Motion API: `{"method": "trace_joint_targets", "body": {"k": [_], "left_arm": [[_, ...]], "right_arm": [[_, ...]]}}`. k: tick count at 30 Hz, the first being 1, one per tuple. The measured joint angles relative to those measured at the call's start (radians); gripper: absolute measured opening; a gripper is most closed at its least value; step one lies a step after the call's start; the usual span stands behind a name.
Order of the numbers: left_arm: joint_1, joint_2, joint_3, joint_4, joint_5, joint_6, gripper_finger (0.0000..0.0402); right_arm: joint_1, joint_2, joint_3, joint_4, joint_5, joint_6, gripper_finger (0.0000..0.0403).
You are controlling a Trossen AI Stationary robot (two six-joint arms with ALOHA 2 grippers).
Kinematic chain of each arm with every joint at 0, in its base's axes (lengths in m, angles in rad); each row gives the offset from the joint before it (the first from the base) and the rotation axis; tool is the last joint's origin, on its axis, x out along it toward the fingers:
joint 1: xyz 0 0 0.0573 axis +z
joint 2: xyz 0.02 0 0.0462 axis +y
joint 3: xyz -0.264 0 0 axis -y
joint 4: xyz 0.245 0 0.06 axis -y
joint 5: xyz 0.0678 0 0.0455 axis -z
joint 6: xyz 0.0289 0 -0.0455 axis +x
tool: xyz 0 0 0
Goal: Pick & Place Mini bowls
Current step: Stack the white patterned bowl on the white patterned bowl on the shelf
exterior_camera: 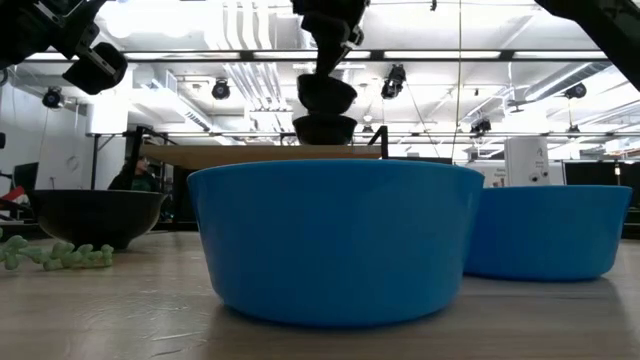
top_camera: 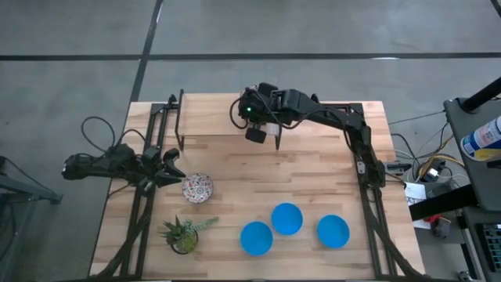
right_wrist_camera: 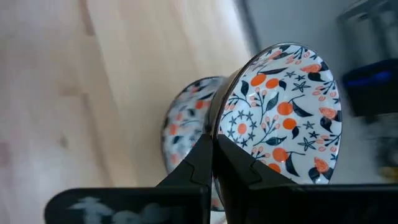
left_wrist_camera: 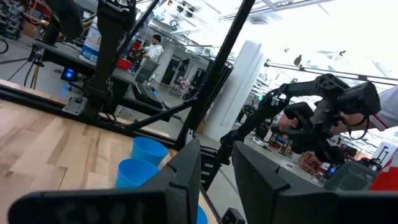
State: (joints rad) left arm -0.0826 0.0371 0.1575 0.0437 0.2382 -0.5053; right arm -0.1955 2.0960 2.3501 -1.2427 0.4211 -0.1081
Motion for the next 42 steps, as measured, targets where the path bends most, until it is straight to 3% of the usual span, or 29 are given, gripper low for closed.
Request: {"method": "trace_joint_targets", "body": {"k": [26, 42], "left_arm": [[0.000, 0.000, 0.000, 0.000, 0.000, 0.000, 0.0090], [0.000, 0.000, 0.000, 0.000, 0.000, 0.000, 0.0090]], "right_arm": [[-0.001, 0.000, -0.121, 0.031, -0.028, -0.011, 0.0008], [-0.001, 0.000, -0.145, 0.081, -0.028, -0.102, 0.0009]]}}
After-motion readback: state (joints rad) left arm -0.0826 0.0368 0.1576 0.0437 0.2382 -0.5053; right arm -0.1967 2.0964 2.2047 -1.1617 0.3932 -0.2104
